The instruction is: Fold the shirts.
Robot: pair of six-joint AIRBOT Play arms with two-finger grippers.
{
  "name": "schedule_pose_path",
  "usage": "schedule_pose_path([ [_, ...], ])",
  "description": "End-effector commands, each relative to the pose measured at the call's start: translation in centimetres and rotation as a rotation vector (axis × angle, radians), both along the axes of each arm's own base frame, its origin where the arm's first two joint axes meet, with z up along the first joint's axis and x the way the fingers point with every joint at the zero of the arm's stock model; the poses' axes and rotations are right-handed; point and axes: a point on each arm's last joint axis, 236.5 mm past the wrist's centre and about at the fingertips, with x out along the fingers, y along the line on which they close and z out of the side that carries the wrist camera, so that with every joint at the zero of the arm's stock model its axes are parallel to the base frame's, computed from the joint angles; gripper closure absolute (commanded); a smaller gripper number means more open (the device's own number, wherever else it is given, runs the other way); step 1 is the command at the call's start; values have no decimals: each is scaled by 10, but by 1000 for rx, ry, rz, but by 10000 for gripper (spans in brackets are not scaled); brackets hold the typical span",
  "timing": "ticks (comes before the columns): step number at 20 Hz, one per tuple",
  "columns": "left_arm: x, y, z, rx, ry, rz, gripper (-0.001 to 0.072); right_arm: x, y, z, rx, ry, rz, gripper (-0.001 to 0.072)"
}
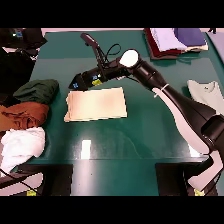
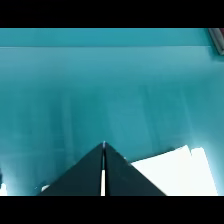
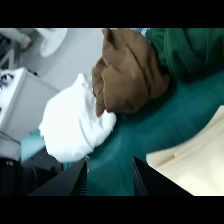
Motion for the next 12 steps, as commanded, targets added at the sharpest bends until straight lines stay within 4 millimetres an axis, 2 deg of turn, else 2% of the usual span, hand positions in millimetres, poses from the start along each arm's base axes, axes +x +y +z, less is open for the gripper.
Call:
schedule_pose_path([
  [1, -11, 10, 1, 27, 16, 7, 685, 10, -50, -42, -216, 6, 15, 397],
  [4, -9, 5, 4, 24, 2, 0, 685, 38, -143, -84, -398, 75, -152, 397],
  [7, -13, -13, 4, 30, -2, -46, 685, 43, -231, -134, -454, 280, -389, 394],
  [8, -14, -23, 5, 46, -13, -79, 685, 46, -251, -149, -436, 321, -468, 324],
  [9, -16, -32, 7, 58, -27, -106, 685, 49, -267, -166, -409, 369, -548, 134],
  [10, -16, -39, 9, 57, -39, -120, 685, 49, -277, -179, -376, 426, -608, 94],
  [12, -15, -49, 14, 49, -65, -134, 685, 46, -279, -201, -317, 515, -651, 96],
])
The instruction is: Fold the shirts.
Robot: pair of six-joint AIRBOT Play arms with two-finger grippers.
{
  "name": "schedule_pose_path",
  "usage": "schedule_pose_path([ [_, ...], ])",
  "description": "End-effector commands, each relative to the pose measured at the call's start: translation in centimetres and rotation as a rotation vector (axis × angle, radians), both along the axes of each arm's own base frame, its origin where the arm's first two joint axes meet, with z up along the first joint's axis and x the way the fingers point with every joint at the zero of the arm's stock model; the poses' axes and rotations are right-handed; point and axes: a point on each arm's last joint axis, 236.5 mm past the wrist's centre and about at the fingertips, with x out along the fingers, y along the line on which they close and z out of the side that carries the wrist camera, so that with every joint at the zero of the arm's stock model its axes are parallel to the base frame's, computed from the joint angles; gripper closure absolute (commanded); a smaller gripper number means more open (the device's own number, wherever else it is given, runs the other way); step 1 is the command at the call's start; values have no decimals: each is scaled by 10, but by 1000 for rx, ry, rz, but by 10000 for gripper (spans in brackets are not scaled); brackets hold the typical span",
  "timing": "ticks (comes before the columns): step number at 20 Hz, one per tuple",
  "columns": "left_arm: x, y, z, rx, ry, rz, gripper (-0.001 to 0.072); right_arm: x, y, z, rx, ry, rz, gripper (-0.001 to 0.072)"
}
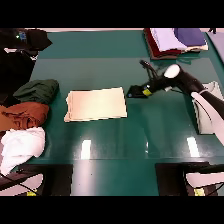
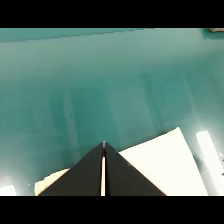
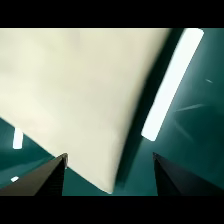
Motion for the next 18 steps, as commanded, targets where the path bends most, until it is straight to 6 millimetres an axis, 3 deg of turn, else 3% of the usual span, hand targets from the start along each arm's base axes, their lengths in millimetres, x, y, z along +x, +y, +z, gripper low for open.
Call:
schedule_pose_path([
  [1, 1, -17, 8, 0, -42, -35, 685, -3, -19, -38, 92, 94, -165, 99],
  [3, 2, -19, 6, -3, -37, -39, 685, 0, 3, -44, 149, 118, -146, 128],
  [8, 0, -20, 3, -9, -21, -44, 685, 4, 91, -54, 241, 165, -25, 156],
  [9, -2, -24, 2, -22, -11, -55, 685, 3, 110, -52, 267, 152, 16, 299],
  [10, -5, -29, 2, -41, 0, -69, 685, 3, 126, -50, 276, 126, 51, 394],
  [12, -7, -35, 4, -56, 0, -84, 686, 11, 145, -43, 281, 71, 73, 693],
  [15, -16, -59, 3, -44, -2, -139, 686, 36, 137, -16, 301, -3, 52, 695],
  [16, -21, -72, 3, -42, -2, -170, 686, 47, 121, -6, 287, -39, 34, 696],
  [18, -31, -93, 4, -42, -4, -219, 685, 70, 68, 16, 215, -128, -13, 696],
])
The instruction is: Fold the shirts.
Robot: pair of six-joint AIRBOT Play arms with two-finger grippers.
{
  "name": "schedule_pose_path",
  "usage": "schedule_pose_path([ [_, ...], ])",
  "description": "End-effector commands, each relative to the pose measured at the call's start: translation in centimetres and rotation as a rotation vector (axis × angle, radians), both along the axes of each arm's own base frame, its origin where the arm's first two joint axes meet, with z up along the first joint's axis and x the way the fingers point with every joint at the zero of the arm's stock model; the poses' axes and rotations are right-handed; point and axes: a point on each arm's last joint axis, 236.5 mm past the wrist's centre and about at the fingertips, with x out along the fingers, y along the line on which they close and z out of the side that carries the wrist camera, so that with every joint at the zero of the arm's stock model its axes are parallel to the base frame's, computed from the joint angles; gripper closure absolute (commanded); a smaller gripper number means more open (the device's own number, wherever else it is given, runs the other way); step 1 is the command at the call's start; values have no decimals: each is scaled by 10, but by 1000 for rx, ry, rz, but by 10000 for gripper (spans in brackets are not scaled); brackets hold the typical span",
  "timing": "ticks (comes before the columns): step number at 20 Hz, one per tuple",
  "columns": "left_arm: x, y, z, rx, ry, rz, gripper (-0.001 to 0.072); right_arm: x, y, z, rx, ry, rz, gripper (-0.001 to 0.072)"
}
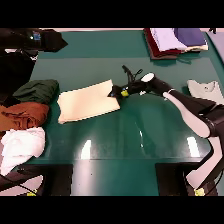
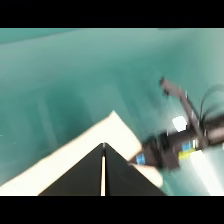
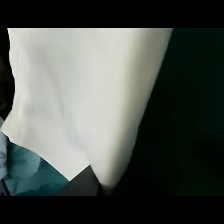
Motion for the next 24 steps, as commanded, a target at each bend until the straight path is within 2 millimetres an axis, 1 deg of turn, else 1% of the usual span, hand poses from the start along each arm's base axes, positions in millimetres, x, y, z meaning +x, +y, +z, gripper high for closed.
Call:
schedule_pose_path([
  [1, -15, -34, 2, -3, -10, -79, 685, 35, -77, 36, -98, -119, -97, 696],
  [2, -18, -41, 3, -5, -14, -94, 685, 43, -115, 47, -145, -150, -140, 696],
  [3, -21, -46, 3, -6, -14, -107, 685, 49, -158, 61, -188, -173, -195, 696],
  [4, -23, -51, 3, -7, -14, -117, 685, 51, -200, 73, -227, -191, -252, 696],
  [6, -25, -55, 5, -14, -15, -127, 685, 51, -291, 96, -305, -226, -399, 696],
  [8, -24, -55, 7, -21, -22, -124, 685, 43, -374, 116, -344, -243, -569, 696],
  [10, -22, -56, 8, -32, -26, -116, 685, 30, -444, 130, -365, -249, -724, 696],
  [12, -21, -56, 11, -53, -21, -104, 685, 17, -496, 136, -385, -252, -843, 695],
  [14, -20, -57, 13, -65, -26, -100, 685, 10, -532, 139, -404, -261, -932, 696],
  [15, -21, -57, 13, -67, -26, -100, 685, 9, -544, 142, -414, -276, -966, 696],
  [16, -21, -57, 13, -66, -25, -100, 685, 11, -552, 146, -415, -294, -998, 696],
  [19, -21, -57, 13, -67, -23, -101, 685, 22, -562, 167, -393, -362, -1053, 696],
  [20, -21, -58, 13, -69, -21, -103, 685, 27, -563, 181, -399, -396, -1054, 696],
  [22, -22, -58, 13, -72, -20, -105, 685, 34, -565, 215, -415, -480, -1056, 696],
  [24, -23, -58, 12, -70, -16, -107, 685, 36, -568, 246, -430, -548, -1057, 696],
])
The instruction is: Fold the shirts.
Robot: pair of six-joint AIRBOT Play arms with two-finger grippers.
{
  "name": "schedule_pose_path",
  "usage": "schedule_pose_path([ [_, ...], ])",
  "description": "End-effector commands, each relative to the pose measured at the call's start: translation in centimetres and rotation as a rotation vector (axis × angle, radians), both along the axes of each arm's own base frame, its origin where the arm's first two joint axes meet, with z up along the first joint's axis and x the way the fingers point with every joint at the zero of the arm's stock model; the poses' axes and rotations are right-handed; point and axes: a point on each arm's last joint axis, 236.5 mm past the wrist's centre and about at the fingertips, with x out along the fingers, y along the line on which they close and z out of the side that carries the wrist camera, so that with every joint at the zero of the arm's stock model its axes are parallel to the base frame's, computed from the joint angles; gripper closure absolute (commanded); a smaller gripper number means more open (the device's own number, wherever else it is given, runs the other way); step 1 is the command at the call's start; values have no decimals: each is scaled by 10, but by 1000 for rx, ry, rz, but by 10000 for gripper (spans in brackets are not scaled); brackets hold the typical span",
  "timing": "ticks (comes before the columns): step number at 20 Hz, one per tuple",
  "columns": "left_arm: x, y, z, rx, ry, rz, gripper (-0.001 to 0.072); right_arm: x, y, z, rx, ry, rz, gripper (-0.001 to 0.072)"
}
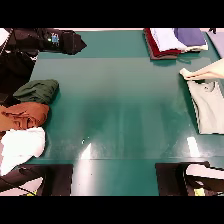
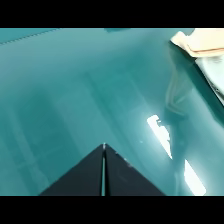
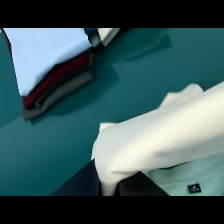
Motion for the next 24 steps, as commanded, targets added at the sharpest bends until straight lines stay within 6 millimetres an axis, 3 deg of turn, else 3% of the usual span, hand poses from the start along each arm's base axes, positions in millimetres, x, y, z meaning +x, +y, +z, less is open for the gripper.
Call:
schedule_pose_path([
  [1, -1, -1, -1, 0, 7, -5, 685, 4, -7, 50, -73, -87, -8, 696],
  [4, -3, -1, -2, 4, 14, -8, 685, -1, 0, 66, -100, -89, 17, 696],
  [10, -6, -1, -7, 22, 27, -21, 685, -41, 7, 50, -124, 58, 67, 696],
  [15, -6, -1, -7, 23, 28, -22, 685, -101, 5, -6, -12, 209, 27, 696],
  [20, -6, -1, -7, 38, 13, -33, 685, -201, -1, -100, 4, 540, -66, 692],
  [21, -6, -1, -7, 39, 12, -34, 685, -218, 1, -115, 17, 586, -82, 663],
  [23, -6, -1, -7, 39, 12, -34, 685, -244, 1, -137, 40, 648, -116, 252],
  [24, -6, -1, -7, 39, 11, -34, 684, -254, 1, -141, 60, 659, -136, 125],
])
